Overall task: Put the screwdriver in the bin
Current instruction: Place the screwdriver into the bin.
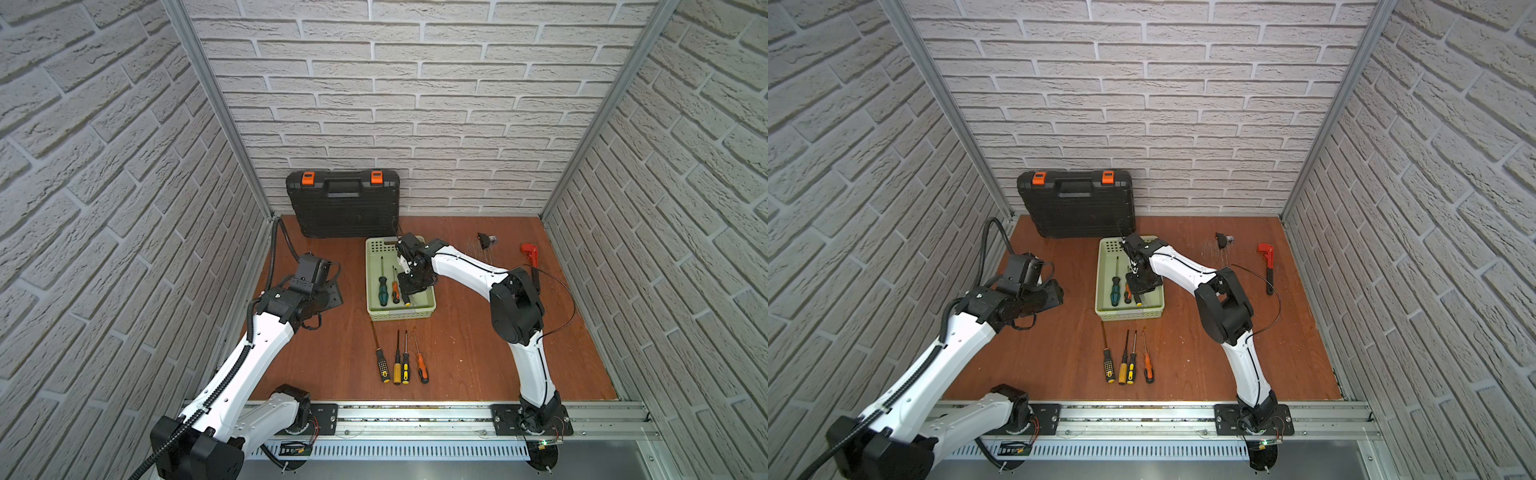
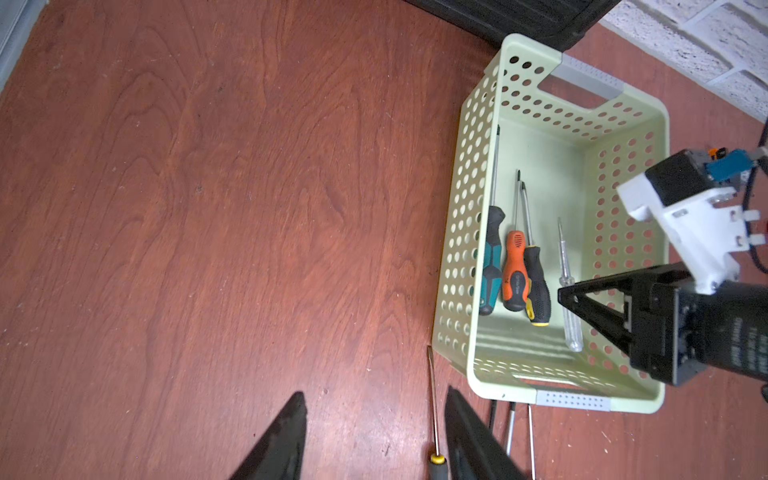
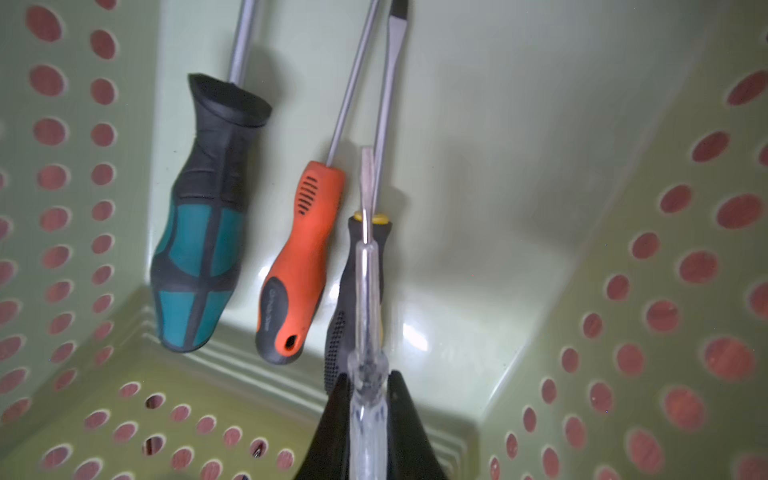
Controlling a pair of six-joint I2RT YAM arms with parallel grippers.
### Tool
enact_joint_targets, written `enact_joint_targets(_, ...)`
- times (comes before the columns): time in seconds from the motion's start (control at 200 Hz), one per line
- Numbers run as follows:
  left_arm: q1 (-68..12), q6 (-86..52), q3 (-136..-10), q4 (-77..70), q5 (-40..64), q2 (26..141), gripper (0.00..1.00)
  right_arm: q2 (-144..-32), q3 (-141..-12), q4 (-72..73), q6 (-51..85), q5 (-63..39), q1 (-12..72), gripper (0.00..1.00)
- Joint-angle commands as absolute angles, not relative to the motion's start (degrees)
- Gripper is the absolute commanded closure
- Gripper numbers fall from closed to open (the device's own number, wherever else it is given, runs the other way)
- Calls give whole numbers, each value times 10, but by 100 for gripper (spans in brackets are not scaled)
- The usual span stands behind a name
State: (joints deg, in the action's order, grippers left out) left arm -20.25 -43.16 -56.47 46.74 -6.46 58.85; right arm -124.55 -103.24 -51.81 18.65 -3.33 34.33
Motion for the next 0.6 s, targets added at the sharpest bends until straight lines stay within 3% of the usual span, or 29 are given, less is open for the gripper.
enact_joint_targets(0.0, -199, -437, -557, 462, -77, 576, 46, -1246, -1046, -504, 192, -20, 338, 90)
enact_joint_targets(0.49, -199, -432, -566, 475, -85, 577, 45, -1277, -1045, -487, 200, -18, 335, 83)
enact_joint_targets(0.595, -199, -434, -566, 484, -82, 573, 44, -1275, -1044, -488, 199, -19, 335, 74)
